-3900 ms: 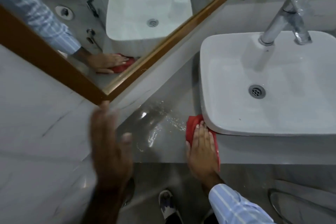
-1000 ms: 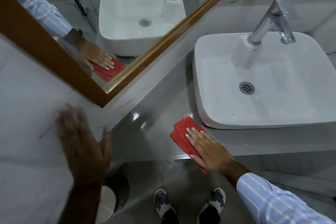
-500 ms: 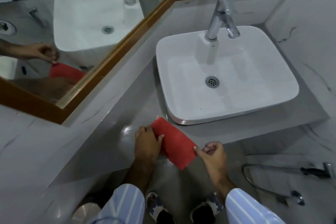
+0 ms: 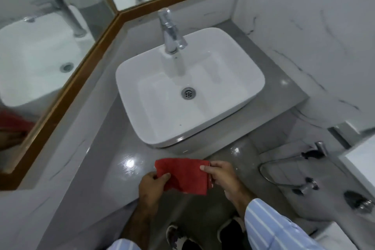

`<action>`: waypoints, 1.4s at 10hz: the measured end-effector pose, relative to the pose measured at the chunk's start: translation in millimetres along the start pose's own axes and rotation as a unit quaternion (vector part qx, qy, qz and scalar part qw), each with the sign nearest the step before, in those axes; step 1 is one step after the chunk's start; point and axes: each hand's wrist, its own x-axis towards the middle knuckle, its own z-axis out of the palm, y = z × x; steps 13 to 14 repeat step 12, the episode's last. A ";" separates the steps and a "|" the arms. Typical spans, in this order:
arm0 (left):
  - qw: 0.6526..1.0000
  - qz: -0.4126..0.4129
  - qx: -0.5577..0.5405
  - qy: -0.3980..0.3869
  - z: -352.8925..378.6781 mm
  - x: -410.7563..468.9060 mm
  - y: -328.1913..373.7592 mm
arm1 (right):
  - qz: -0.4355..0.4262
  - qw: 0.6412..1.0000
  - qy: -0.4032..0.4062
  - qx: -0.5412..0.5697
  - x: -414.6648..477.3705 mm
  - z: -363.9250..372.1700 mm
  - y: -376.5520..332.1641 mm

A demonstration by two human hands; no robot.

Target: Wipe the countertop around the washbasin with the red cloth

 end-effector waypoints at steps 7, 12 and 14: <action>0.651 0.617 0.372 -0.239 433.6 -209.6 312.5 | -0.017 0.902 0.332 0.277 -106.2 -401.1 -30.8; 0.480 0.584 0.590 -0.283 609.8 -226.3 296.4 | 0.015 0.827 0.234 0.512 -64.2 -445.2 16.0; 0.480 0.584 0.590 -0.283 609.8 -226.3 296.4 | 0.015 0.827 0.234 0.512 -64.2 -445.2 16.0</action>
